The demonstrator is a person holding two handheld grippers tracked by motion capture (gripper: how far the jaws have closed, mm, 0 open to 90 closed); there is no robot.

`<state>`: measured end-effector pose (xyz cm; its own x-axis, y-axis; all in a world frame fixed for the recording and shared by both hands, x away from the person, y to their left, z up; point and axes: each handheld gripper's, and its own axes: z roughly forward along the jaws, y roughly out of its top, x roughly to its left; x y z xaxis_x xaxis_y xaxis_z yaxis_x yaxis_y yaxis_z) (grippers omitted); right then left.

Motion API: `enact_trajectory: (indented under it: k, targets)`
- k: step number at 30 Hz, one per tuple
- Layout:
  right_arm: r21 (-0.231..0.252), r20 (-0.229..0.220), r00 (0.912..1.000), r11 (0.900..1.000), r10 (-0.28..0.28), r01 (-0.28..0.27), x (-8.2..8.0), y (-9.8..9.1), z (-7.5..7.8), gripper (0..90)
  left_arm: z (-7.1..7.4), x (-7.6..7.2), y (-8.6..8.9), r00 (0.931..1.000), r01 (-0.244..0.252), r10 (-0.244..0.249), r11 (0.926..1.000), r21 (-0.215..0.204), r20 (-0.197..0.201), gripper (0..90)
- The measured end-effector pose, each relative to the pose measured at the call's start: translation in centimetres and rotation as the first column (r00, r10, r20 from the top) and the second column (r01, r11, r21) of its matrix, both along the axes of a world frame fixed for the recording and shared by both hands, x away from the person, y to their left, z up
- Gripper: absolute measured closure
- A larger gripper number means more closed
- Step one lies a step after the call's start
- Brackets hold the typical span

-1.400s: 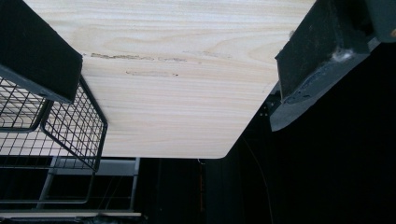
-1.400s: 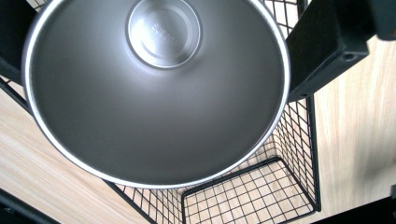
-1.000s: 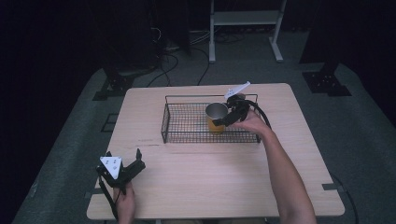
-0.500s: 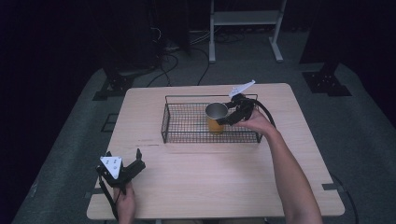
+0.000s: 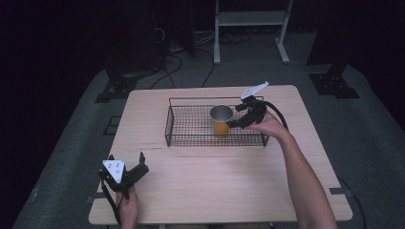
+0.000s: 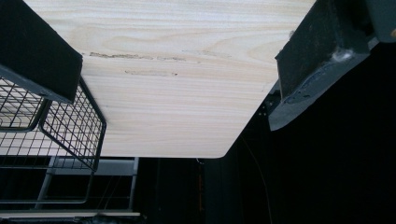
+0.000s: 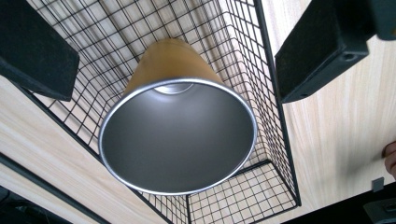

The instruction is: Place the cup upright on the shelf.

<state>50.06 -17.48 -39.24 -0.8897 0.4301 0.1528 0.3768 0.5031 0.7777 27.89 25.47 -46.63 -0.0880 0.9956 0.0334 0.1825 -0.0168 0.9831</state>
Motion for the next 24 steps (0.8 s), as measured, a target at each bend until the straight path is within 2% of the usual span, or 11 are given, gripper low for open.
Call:
enact_trajectory:
  k: [9,24]
  targets:
    - [-0.002,-0.015,0.9999,1.0,0.007,-0.007,-0.4,-0.4,0.4,0.0,0.0,-0.1,0.0,1.0,0.001,-0.001,1.0,-0.001,-0.002,0.0]
    - [0.012,0.006,1.0,0.9999,0.003,-0.003,-1.2,-1.3,1.6,0.0,0.0,-0.1,0.0,1.0,0.003,-0.003,1.0,0.0,0.001,0.0]
